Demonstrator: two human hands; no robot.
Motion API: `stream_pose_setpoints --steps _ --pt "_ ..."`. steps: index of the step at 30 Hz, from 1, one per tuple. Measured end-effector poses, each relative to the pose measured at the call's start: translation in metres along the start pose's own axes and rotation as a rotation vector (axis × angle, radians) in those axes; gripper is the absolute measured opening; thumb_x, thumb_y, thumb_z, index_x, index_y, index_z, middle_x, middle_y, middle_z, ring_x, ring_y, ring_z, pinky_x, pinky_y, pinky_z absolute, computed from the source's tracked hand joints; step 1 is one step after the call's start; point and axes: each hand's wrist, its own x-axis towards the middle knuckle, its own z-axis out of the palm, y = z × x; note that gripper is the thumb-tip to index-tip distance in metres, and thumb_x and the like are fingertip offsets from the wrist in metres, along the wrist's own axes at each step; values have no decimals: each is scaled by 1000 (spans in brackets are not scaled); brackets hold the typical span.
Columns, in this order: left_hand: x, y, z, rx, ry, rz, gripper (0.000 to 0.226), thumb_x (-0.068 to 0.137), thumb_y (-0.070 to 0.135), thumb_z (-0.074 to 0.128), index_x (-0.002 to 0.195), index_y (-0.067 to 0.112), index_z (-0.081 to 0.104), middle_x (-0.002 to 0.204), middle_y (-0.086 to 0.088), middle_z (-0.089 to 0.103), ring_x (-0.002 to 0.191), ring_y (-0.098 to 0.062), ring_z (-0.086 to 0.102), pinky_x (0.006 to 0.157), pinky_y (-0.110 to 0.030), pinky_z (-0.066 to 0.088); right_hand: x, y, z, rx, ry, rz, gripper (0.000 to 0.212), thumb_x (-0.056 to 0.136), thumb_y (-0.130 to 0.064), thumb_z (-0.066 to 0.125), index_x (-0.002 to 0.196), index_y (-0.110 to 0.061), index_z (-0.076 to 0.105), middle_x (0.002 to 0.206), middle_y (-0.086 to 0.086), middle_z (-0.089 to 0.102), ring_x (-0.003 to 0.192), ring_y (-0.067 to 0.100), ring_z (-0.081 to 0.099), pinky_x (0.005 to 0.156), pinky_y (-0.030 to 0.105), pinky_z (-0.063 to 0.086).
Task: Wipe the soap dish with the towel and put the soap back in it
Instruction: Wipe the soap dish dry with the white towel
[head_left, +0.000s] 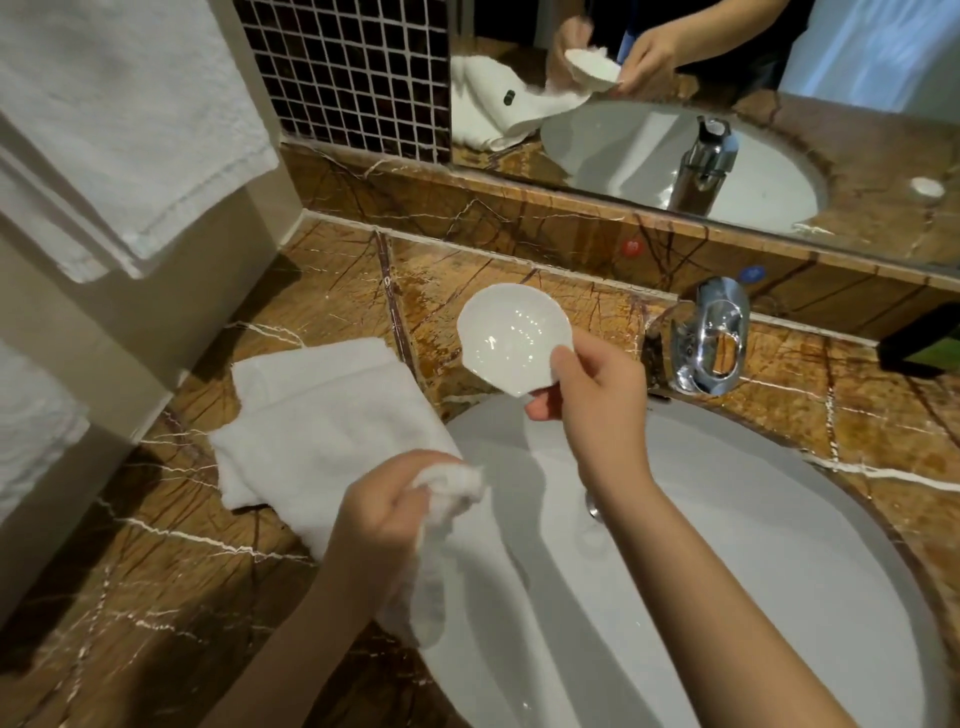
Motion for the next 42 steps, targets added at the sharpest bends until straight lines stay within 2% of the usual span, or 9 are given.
stream_pose_setpoints --steps 6,12,19,22,25,28,32,37,42 --pt "39 26 -17 -632 24 -439 45 96 34 37 108 4 68 110 -21 68 104 -33 62 97 -44 44 -3 -19 8 -47 -310 -87 35 90 -2 41 94 -17 73 53 1 60 39 18 54 41 26 44" --pt "39 25 -19 -283 163 -371 31 96 24 41 78 11 63 71 0 68 68 -10 62 60 -16 46 -9 -22 17 -58 -389 -105 36 95 -7 42 93 -29 69 58 9 59 43 17 54 43 26 41" --pt "38 18 4 -350 431 -374 26 94 17 36 83 11 58 81 -11 60 77 -22 57 70 -35 44 -82 4 41 301 -209 451 29 87 -42 59 109 -24 58 96 4 65 82 14 64 71 27 50" --pt "35 21 18 -314 496 -384 23 95 20 37 82 18 56 83 -3 62 83 -21 61 74 -35 48 -98 9 61 381 -240 534 22 87 -32 64 108 -29 61 99 -7 70 83 0 68 72 18 54" --pt "33 20 25 -294 447 -390 23 94 19 38 79 18 56 77 1 63 78 -13 62 69 -28 49 -97 12 70 361 -84 472 24 88 -15 62 112 -18 64 101 2 73 91 11 69 82 28 57" --pt "34 20 26 -233 421 -356 28 94 17 38 73 17 55 70 4 62 70 -6 59 61 -18 47 -92 17 65 348 4 482 11 86 -12 64 94 -19 69 81 -4 75 77 5 70 61 15 53" --pt "35 15 21 -286 429 -400 26 91 17 39 70 8 52 72 -18 56 74 -32 56 68 -42 49 -78 22 49 468 99 624 7 86 -8 62 81 -14 63 67 -1 68 64 12 64 56 20 50" --pt "36 6 -11 -120 377 -267 32 89 14 44 59 9 36 61 -13 35 55 -11 39 48 -21 36 -62 28 15 148 322 270 29 85 -12 62 104 -32 52 88 -8 62 78 10 59 66 24 47" --pt "36 4 -21 127 90 -165 32 96 25 41 68 22 54 59 9 56 58 -3 52 60 -18 40 -48 19 26 -256 -28 -245 32 85 -20 58 109 -40 61 102 -21 60 93 -3 54 72 18 48"
